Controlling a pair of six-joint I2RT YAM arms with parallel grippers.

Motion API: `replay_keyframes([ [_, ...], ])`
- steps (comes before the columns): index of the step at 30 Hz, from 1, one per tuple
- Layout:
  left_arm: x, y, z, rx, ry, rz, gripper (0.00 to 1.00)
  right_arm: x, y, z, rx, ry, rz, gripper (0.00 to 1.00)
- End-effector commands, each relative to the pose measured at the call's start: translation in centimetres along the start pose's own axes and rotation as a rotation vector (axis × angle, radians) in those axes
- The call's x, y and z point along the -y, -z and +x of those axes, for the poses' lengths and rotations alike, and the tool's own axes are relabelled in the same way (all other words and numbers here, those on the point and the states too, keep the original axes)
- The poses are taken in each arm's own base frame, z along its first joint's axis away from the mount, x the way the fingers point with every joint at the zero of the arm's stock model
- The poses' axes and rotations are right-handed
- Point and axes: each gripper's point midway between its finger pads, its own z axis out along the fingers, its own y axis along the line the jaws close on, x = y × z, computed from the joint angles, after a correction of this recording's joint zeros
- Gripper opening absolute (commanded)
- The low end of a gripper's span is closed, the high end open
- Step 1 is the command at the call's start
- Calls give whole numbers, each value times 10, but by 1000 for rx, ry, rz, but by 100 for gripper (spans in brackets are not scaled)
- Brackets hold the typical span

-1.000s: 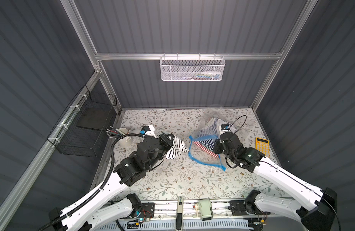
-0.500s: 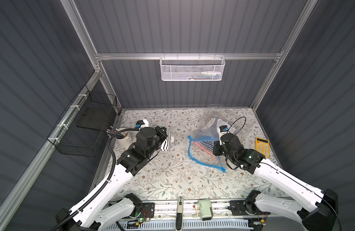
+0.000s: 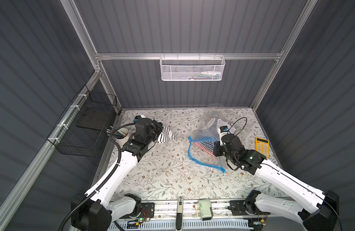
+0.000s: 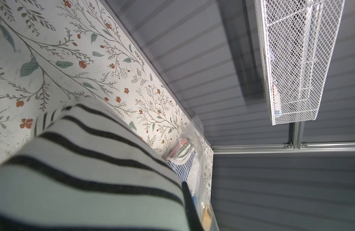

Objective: Take the tank top out of the vacuum bag
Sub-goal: Take out the tank top from the vacuum bag, then place the tank top at the center of the board.

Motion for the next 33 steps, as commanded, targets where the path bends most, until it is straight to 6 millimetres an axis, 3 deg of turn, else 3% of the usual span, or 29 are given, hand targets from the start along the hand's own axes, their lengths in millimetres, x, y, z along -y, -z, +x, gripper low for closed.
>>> replay_keyframes([
  [1,28,-3,-15,-1,0,111,0,-5,6,-3,3,6,-28,0],
  [12,30,-30,-37,15,-43,89,0,-17,-1,-9,29,47,-78,0],
  [25,33,-69,-71,78,-49,90,0,-15,-4,-6,31,76,-70,0],
  [33,25,-94,-89,104,-50,71,0,-15,-10,-3,23,92,-64,0],
])
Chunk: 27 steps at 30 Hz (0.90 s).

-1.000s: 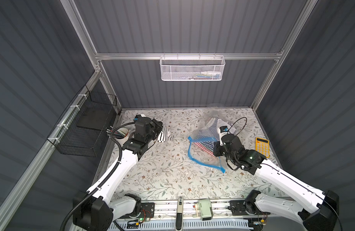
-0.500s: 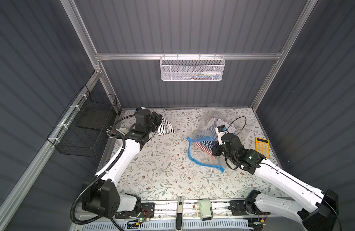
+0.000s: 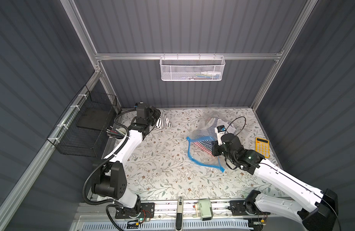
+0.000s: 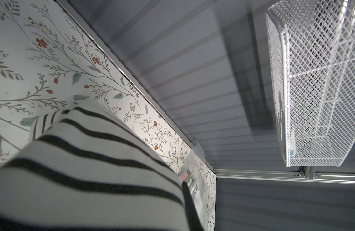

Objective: Take the tank top out of the vacuum bag
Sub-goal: Place the tank top at the center of the board.

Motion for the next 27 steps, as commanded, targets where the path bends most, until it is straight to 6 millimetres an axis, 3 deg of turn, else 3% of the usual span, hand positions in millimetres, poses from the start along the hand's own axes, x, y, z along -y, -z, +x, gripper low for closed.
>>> replay_keyframes([
  [1,23,-4,-22,57,-40,71,0,-3,-5,2,-1,21,-11,0],
  [9,-5,-45,-56,103,-15,62,0,-4,-13,2,-14,31,-15,0],
  [10,4,-49,-69,122,-12,83,0,-3,-21,7,-37,37,-7,0],
  [23,-1,-130,-134,180,-3,137,0,-7,-50,8,-87,48,-25,0],
  [27,-10,-151,-141,177,-4,144,0,-10,-55,5,-93,57,-36,0],
])
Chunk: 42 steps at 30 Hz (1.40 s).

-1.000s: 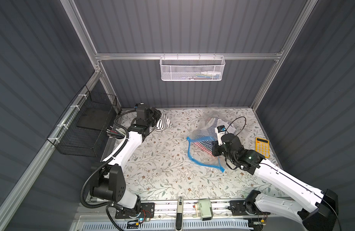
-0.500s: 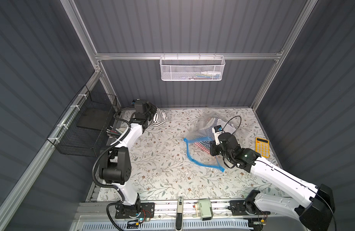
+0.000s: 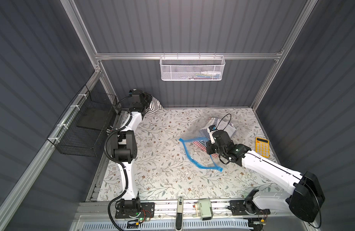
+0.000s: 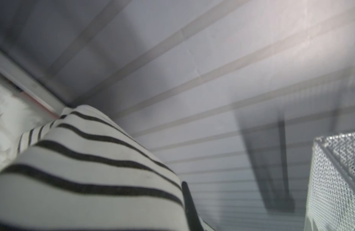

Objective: Take the tank top out of the vacuum bag
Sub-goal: Place the tank top at the center of the board.

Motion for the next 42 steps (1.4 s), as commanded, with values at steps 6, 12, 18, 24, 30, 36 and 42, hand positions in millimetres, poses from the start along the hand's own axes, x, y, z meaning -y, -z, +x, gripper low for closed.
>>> replay_keyframes([
  [6,-44,1,21,-34,49,-53,0,-8,-1,-17,40,-2,-45,0],
  [12,-93,39,49,-58,124,-199,0,-10,-1,-13,33,-14,-63,0],
  [18,-140,73,75,-69,245,-354,0,-10,-1,-13,35,-24,-66,0],
  [24,-160,89,86,-62,325,-446,0,-12,-1,-11,28,-36,-76,0],
  [30,-175,112,93,-14,364,-597,0,-13,-1,-12,32,-44,-84,0],
  [36,-190,123,108,-32,397,-749,0,-14,0,-13,34,-45,-91,0],
  [42,-189,122,121,-58,374,-810,0,-12,3,-12,40,-41,-84,0],
])
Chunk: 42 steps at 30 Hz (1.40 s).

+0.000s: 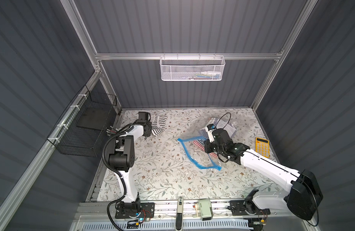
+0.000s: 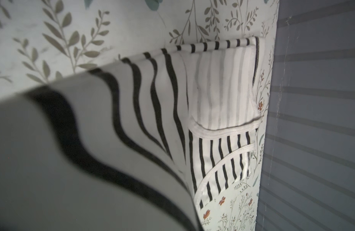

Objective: Take the tank top out of the vacuum bag
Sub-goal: Place the tank top at the center of the board.

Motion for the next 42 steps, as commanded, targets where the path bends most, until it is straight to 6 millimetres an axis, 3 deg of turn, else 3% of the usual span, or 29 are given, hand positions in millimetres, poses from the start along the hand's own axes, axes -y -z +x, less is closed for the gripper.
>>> replay_keyframes([
  [1,-9,-3,5,7,2,-82,0,2,5,-3,28,-10,-1,0],
  [6,-17,-3,11,9,-13,-110,0,3,8,0,25,-14,2,0],
  [20,-44,-7,22,-12,-32,-206,27,4,12,2,32,-32,-6,0],
  [21,-59,-10,25,-20,-35,-235,28,3,12,3,31,-33,-8,0],
  [35,-87,-7,36,-48,-50,-284,38,3,18,1,43,-42,-13,0],
  [42,-92,-2,41,-75,-54,-275,43,3,21,1,49,-52,-19,0],
])
